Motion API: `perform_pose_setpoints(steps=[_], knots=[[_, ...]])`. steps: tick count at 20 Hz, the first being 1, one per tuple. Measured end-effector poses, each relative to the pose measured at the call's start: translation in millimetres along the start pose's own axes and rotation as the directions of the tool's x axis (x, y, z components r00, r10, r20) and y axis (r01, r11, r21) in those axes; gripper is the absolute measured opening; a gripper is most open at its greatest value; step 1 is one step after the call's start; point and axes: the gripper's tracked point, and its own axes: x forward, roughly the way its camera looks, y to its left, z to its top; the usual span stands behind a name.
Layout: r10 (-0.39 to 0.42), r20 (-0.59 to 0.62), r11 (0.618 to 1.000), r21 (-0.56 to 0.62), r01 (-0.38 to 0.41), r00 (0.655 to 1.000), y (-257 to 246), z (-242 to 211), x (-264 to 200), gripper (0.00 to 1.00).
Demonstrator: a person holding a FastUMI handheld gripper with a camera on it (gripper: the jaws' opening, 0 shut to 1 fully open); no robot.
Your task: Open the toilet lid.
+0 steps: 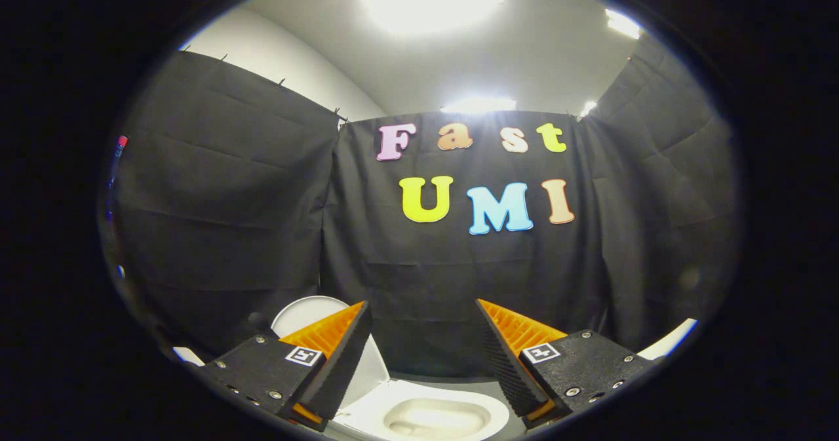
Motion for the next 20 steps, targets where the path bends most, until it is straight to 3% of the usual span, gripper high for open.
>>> perform_pose_setpoints(steps=[9,20], knots=[[-0.111,-0.071,0.994,-0.005,0.111,0.991,-103.3,-30.5,-31.9,0.95],[-0.167,-0.103,0.986,-0.034,0.165,0.981,-164.8,-33.8,-54.6,0.95]])
